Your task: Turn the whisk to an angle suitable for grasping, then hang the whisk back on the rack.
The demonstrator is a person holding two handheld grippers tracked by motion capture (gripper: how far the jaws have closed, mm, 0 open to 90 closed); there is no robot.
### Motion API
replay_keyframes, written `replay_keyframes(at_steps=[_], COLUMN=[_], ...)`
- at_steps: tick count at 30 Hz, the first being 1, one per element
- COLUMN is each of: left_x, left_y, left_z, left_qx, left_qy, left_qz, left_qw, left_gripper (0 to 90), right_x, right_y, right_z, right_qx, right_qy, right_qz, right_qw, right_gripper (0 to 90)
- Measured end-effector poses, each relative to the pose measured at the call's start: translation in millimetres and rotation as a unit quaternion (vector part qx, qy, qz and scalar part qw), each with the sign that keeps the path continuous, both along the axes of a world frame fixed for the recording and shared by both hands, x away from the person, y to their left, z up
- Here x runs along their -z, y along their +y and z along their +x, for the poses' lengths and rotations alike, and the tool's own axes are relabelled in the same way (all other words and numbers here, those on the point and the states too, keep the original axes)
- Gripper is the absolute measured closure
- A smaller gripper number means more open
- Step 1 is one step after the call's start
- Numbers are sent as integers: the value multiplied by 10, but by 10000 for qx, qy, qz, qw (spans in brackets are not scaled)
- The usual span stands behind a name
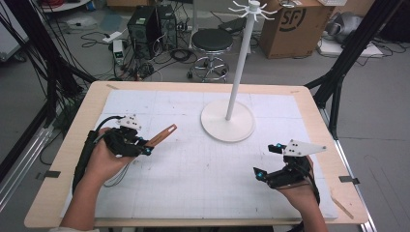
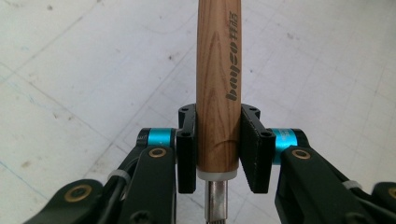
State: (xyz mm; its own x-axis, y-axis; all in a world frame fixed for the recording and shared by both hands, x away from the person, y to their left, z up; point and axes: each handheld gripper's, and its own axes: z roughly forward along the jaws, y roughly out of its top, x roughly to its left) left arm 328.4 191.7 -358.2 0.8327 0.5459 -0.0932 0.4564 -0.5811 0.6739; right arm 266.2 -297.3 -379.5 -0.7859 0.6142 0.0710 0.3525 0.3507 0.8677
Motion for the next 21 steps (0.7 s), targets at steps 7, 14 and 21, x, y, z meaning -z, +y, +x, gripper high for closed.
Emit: replay_keyframes(at_steps=[7,14,21], left_x=[-69,-135,-207], left_y=[3,25,-40], left_z=[-13,-20,-4], left_qx=[-19,57,302], left_qy=[-74,-91,-152], left_qz=[-309,-860,-1189], left_qw=[9995,9962,9923], left_gripper=[704,704,704], right_x=[-24,-22,-28], right_y=[-41,-28,-7], right_z=[-24,-18,-15], right_qx=[40,-17,-29], right_qy=[-29,-36,-45], right_qz=[51,44,27], right_qw=[10000,10000,10000], right_gripper=[6,6,6])
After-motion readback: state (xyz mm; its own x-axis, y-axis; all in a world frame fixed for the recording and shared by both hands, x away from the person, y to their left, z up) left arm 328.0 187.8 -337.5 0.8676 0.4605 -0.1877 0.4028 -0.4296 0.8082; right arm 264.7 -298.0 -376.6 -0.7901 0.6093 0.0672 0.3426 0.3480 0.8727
